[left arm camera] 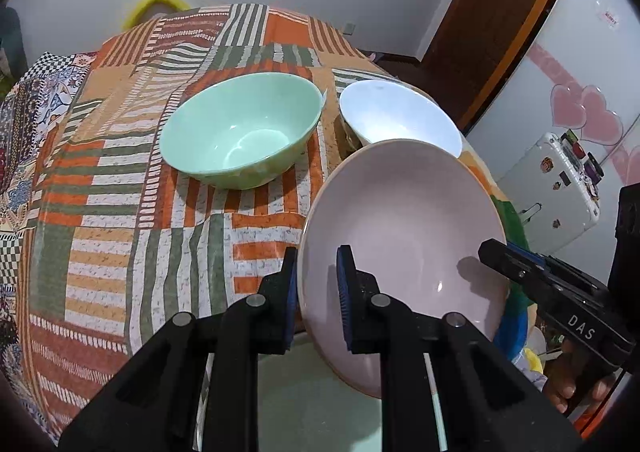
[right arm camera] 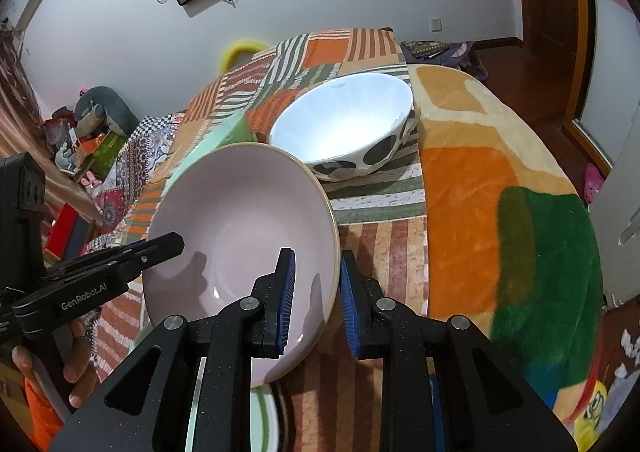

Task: Organize plates and bowls
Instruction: 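Move both tools to the pale pink bowl rim and close them on it, then lift the pink bowl with both tools and carry it over the plate stack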

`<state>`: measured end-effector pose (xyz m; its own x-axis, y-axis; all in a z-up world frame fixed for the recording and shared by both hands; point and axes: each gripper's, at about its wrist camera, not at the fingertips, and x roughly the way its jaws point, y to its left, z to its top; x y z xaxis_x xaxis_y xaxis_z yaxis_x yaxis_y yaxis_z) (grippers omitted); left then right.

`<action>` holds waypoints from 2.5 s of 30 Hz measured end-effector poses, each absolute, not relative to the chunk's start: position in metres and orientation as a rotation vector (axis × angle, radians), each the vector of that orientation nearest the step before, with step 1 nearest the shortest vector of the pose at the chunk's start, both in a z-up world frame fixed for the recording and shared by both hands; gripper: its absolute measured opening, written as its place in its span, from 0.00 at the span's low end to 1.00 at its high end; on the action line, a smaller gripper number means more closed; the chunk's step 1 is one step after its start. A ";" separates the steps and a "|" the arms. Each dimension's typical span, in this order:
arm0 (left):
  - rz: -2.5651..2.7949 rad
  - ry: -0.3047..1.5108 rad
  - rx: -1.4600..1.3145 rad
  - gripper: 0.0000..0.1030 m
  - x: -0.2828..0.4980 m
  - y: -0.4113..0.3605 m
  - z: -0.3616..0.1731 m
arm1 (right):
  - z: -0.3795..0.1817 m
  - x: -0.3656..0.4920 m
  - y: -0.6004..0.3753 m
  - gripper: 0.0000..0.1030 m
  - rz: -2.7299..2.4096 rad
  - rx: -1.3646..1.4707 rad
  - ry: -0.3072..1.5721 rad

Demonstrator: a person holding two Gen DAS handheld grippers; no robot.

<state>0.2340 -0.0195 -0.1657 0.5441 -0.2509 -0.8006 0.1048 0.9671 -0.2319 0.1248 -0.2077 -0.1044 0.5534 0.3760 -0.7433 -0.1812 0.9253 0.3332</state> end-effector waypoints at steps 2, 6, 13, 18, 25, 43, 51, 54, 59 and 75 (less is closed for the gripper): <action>-0.210 0.964 -0.168 0.17 0.229 -0.018 -0.160 | -0.101 0.122 -0.207 0.20 0.335 0.228 0.922; -0.207 0.934 -0.174 0.17 0.217 -0.014 -0.148 | -0.094 0.115 -0.204 0.20 0.345 0.231 0.906; -0.195 0.889 -0.180 0.17 0.191 -0.004 -0.128 | -0.079 0.101 -0.193 0.20 0.368 0.212 0.869; -0.174 0.867 -0.193 0.17 0.169 0.008 -0.118 | -0.072 0.092 -0.182 0.20 0.391 0.200 0.850; -0.136 0.840 -0.210 0.17 0.139 0.028 -0.106 | -0.065 0.080 -0.163 0.20 0.440 0.193 0.825; 0.017 0.806 -0.260 0.17 0.072 0.102 -0.102 | -0.065 0.064 -0.090 0.20 0.596 0.116 0.835; 0.077 0.827 -0.280 0.17 0.055 0.128 -0.114 | -0.072 0.058 -0.059 0.20 0.654 0.081 0.863; 0.097 0.838 -0.286 0.17 0.050 0.137 -0.119 | -0.074 0.056 -0.047 0.20 0.673 0.066 0.873; 0.120 0.862 -0.297 0.17 0.047 0.151 -0.132 | -0.081 0.054 -0.031 0.20 0.690 0.045 0.894; 0.144 0.966 -0.374 0.17 0.053 0.177 -0.182 | -0.114 0.064 -0.001 0.20 0.704 -0.004 0.996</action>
